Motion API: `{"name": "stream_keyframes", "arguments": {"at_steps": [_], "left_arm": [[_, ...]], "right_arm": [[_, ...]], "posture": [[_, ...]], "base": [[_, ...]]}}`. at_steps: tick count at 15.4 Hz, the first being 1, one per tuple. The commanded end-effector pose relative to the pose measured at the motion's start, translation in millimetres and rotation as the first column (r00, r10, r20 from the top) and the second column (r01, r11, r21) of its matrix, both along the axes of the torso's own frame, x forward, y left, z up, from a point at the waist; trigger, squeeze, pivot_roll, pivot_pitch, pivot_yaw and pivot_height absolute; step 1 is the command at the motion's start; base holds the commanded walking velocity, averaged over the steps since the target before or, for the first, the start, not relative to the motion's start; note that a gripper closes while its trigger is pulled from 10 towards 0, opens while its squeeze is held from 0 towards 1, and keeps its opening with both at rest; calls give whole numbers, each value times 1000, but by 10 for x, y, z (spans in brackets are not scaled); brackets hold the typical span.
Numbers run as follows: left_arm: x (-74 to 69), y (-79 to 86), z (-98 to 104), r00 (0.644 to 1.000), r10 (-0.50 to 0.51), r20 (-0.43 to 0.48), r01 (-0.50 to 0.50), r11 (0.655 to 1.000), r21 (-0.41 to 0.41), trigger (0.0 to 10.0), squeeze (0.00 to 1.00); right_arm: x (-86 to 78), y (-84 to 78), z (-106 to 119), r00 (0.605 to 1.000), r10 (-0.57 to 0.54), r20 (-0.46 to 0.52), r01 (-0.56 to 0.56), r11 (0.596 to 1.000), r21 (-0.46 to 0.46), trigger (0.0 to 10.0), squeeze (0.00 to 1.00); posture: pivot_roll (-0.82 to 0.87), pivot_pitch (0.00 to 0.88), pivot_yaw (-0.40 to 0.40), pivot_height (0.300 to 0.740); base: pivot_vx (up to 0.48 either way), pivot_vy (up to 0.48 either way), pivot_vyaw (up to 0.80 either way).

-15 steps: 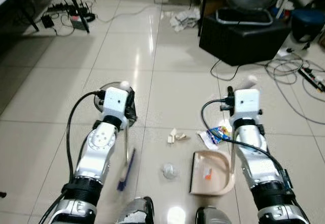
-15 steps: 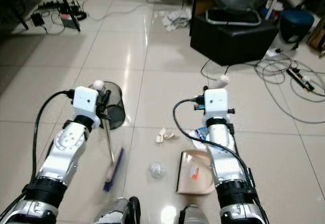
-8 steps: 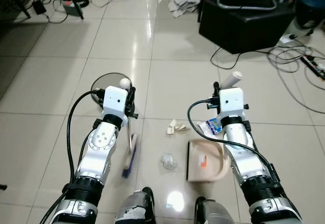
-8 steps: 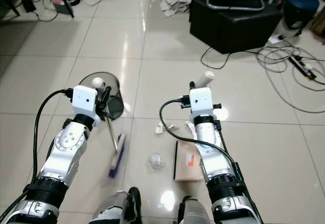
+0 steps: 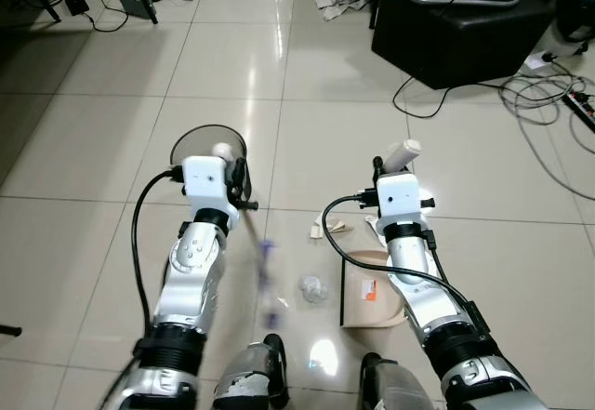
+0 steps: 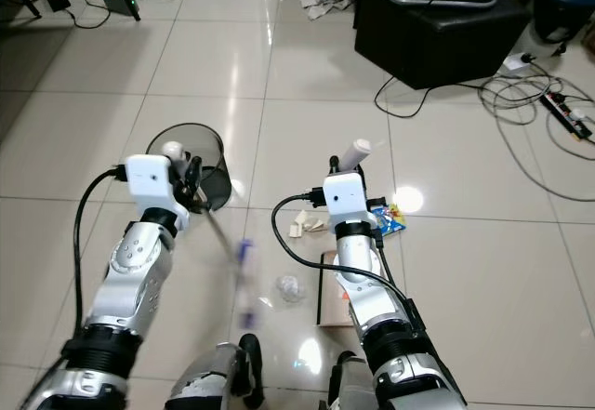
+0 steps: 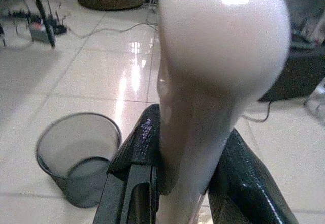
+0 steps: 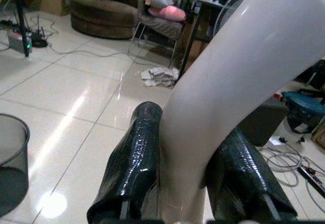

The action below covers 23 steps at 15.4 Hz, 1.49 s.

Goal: Sweep floor

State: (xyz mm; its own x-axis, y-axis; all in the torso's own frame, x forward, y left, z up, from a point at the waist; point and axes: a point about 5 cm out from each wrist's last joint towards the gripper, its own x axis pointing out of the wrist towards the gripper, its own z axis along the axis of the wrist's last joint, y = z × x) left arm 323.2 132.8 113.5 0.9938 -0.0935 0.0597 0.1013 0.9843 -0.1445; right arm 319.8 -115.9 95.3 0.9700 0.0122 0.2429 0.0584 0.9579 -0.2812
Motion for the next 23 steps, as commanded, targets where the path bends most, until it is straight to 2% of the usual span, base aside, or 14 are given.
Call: {"name": "stream_keyframes", "arguments": {"at_steps": [1,3,5,7,9,11,12,14,15,16,17,18,20,23], "left_arm": [[-25,-86,-54,998,-39,-46,34,994,-104,10000,0],[-31,-121,-52,997,-60,-56,51,988,-147,10000,0],[-31,-148,-39,994,-79,-74,62,975,-211,10000,0],[-14,-142,-19,993,-89,-79,68,968,-240,10000,0],[10,-164,30,990,-133,-43,121,971,-207,10000,0],[49,-199,102,982,-189,0,187,971,-146,10000,0],[90,-164,185,973,-230,22,231,965,-126,10000,0],[116,-58,272,967,-251,47,255,961,-108,10000,0],[137,63,399,957,-280,82,287,954,-92,10000,0],[135,93,424,951,-295,89,302,951,-69,10000,0],[108,166,475,933,-345,102,348,938,-7,10000,0],[87,224,504,926,-362,111,364,931,6,10000,0],[5,432,591,912,-387,133,391,920,-8,10000,0],[-17,573,725,892,-422,160,426,905,8,10000,0]], "right_arm": [[-24,4,-83,999,-17,-30,18,999,33,10000,0],[-38,9,-130,998,-30,-47,32,998,55,10000,0],[-46,-31,-168,996,-52,-70,62,987,148,10000,0],[-31,-56,-153,996,-57,-68,70,977,202,10000,0],[-16,-126,-91,997,-71,-42,80,961,264,10000,0],[12,-186,15,998,-55,9,50,957,285,10000,0],[4,-263,98,997,-48,63,28,956,291,10000,0],[-2,-330,120,996,-53,77,28,954,298,10000,0],[3,-404,172,993,-60,100,28,954,297,10000,0],[2,-419,184,993,-60,106,26,954,298,10000,0],[-11,-433,215,992,-47,121,10,957,291,10000,0],[-24,-442,226,991,-46,127,6,956,295,10000,0],[-76,-491,226,989,-63,136,18,952,306,10000,0],[-104,-548,221,988,-72,138,25,947,320,10000,0]], "posture": [[146,297,100,740],[141,277,100,740],[136,261,104,740],[132,261,107,740],[127,253,109,740],[124,254,114,740],[109,227,112,740],[93,182,110,740],[90,184,109,740],[87,181,108,740],[77,155,108,740],[69,140,113,740],[48,107,122,740],[57,96,116,740]], "base": [[0,0,0],[0,0,0],[0,0,0],[0,0,0],[0,0,0],[0,0,0],[0,0,0],[0,0,0],[0,0,0],[0,0,0],[0,0,0],[0,0,0],[0,0,0],[0,0,0]]}}
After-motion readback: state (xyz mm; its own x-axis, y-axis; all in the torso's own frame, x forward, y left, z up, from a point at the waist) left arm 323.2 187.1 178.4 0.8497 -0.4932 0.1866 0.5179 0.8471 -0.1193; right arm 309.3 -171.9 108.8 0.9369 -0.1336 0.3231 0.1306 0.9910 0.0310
